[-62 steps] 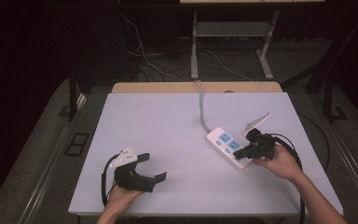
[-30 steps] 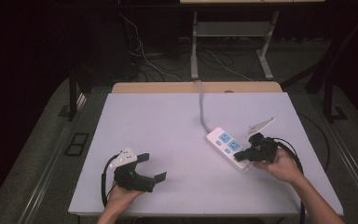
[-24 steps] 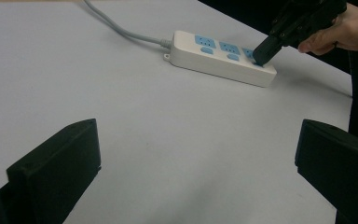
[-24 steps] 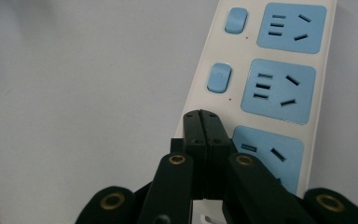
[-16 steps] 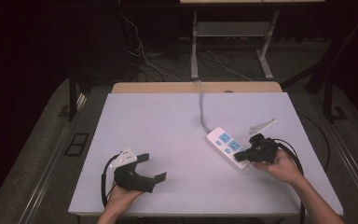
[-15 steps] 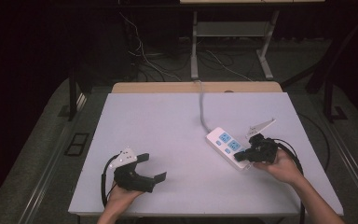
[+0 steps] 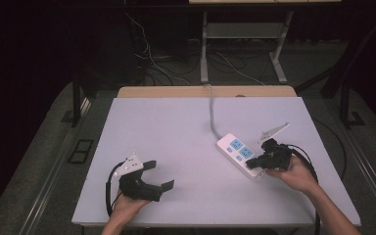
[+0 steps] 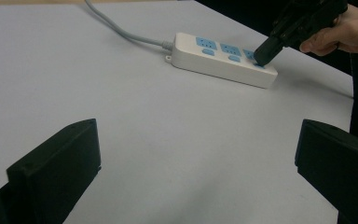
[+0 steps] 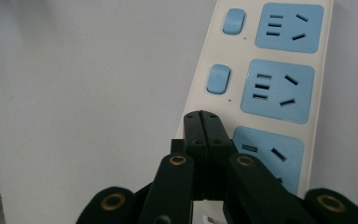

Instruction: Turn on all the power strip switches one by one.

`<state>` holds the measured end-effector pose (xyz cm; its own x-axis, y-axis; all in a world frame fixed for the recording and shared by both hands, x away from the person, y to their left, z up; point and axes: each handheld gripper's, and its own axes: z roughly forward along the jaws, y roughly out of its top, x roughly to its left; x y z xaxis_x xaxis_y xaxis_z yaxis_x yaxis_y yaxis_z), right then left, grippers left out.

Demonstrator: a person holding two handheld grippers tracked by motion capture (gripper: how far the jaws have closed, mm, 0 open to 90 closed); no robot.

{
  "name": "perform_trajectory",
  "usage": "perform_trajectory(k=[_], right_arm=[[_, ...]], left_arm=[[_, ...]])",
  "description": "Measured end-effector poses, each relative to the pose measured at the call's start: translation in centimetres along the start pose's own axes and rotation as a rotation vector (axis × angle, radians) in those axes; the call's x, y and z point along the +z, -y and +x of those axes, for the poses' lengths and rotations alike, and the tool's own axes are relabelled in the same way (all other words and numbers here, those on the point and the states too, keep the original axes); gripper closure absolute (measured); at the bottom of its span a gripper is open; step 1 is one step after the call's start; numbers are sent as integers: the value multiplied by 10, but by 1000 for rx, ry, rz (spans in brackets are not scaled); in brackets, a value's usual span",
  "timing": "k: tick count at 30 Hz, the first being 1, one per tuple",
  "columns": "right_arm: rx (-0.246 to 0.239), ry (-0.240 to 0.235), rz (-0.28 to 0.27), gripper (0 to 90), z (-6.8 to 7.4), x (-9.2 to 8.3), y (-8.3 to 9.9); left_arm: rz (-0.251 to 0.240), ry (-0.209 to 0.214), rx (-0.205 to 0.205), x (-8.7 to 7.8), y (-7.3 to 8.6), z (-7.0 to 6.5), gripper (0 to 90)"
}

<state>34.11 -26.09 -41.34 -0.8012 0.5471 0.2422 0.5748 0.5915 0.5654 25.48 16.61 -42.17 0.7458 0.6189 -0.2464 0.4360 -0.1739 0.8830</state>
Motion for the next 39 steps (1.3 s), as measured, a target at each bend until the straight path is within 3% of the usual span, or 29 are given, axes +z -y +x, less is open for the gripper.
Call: perform_trajectory(k=[32, 39], right_arm=[[-54, 7, -2, 900, 7, -20, -44], [-60, -2, -3, 900, 5, -17, -50]], left_arm=[[-3, -10, -9, -1, 0, 3, 0], [-5, -11, -8, -2, 0, 3, 0]])
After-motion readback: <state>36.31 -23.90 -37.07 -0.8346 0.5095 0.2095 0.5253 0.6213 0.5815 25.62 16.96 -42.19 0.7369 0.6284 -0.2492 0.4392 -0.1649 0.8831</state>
